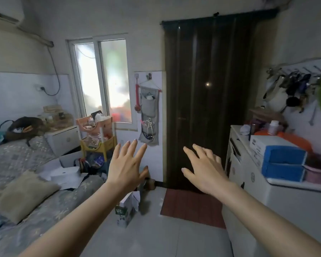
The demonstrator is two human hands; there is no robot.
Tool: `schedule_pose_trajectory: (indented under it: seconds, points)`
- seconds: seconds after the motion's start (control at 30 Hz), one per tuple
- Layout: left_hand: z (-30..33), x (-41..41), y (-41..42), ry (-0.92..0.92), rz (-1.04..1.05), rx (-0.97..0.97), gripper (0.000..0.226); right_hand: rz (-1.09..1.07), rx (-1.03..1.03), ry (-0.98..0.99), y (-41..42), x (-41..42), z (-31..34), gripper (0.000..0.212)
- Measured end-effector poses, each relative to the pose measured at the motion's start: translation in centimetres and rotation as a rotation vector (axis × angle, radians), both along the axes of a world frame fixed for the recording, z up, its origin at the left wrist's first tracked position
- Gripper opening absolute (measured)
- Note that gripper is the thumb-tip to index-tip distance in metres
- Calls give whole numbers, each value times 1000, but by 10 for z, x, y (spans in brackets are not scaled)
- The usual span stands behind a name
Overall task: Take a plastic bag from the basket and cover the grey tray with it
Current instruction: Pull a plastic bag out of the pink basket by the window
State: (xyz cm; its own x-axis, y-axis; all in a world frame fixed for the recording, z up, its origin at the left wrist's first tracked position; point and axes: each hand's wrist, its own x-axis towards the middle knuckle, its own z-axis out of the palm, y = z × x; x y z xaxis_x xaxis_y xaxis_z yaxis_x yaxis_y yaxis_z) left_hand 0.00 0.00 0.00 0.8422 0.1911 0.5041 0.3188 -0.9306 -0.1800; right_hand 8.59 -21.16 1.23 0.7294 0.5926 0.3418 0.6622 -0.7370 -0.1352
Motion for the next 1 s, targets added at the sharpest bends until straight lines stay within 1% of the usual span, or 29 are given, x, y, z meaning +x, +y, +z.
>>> schedule_pose_trajectory:
  seconds: [0.1,0.17,0.27,0.4,0.6,0.77,0.87,1.0]
  points:
    - [-9,50,11,-69,49,-69,71,40,0,-64,12,62,0,63]
    - [-25,75,20,-66,77,-122,72,57,-7,-35,26,98,-4,63]
    - [-50,109,41,12,119,-128,73,104,-57,44,57,137,-22,62]
    - [-60,155,88,-20,173,-148,73,210,-110,72,114,186,-40,63]
    - [-68,244,177,-39,215,-176,73,294,-123,40,217,267,-50,63]
    - [-59,318,267,-38,219,-183,73,301,-106,14,311,343,-36,63]
    - [-48,347,318,-55,230,-177,71,306,-65,34,366,379,-31,63]
    - [-49,371,378,-62,253,-168,69,365,-60,62,441,422,-40,62]
